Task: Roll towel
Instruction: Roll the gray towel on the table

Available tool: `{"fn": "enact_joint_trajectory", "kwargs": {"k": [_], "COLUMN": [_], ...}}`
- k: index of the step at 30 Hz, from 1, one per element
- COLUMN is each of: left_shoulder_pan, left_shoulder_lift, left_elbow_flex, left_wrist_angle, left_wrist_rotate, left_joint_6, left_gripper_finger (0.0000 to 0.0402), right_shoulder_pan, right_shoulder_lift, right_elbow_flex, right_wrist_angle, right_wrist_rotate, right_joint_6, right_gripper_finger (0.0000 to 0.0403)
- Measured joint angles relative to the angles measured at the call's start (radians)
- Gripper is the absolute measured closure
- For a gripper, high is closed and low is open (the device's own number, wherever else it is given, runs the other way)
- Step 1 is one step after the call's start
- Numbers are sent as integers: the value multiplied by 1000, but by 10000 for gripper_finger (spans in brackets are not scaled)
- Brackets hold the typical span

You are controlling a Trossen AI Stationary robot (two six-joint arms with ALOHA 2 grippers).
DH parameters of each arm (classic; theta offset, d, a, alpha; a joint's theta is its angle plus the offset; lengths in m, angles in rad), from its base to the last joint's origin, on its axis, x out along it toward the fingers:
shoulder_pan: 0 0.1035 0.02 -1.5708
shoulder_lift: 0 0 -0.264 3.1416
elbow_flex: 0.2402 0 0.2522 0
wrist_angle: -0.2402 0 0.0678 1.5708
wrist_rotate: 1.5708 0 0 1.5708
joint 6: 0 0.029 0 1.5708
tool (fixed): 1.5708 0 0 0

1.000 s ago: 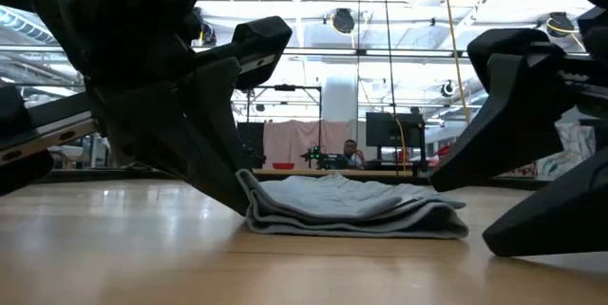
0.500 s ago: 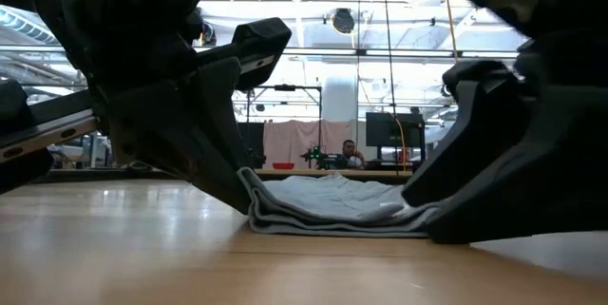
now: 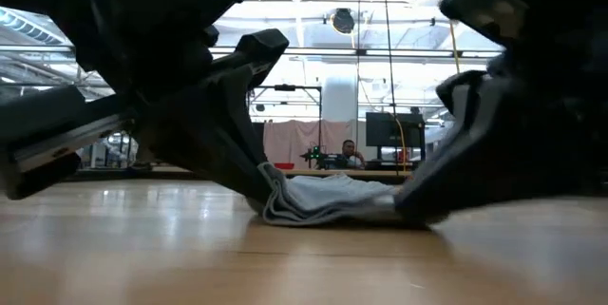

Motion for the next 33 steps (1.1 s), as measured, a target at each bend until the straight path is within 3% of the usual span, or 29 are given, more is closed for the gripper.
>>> {"fn": "enact_joint_trajectory", "kwargs": {"k": [7, 15, 22, 28, 33], "left_shoulder_pan": [-11, -68, -143, -174, -141], "left_shoulder_lift": [0, 0, -1, 6, 70], "left_elbow_flex": [1, 1, 1, 1, 2], "left_wrist_angle": [11, -4, -25, 103, 272], "left_wrist_rotate": [-44, -263, -307, -395, -389], "left_joint_6": [-62, -189, -316, -384, -384], "left_gripper_finger": [337, 223, 135, 110, 108], "right_shoulder_pan": [-24, -50, -85, -108, -126], "right_shoulder_lift": [-73, -101, -101, -102, -102], "right_elbow_flex": [1, 1, 2, 2, 2], "right_wrist_angle": [-43, -93, -87, -78, -67], "right_wrist_rotate": [-60, -100, -121, -156, -177], "right_joint_6": [64, 129, 184, 208, 219], "right_gripper_finger": [399, 401, 402, 402, 402]}}
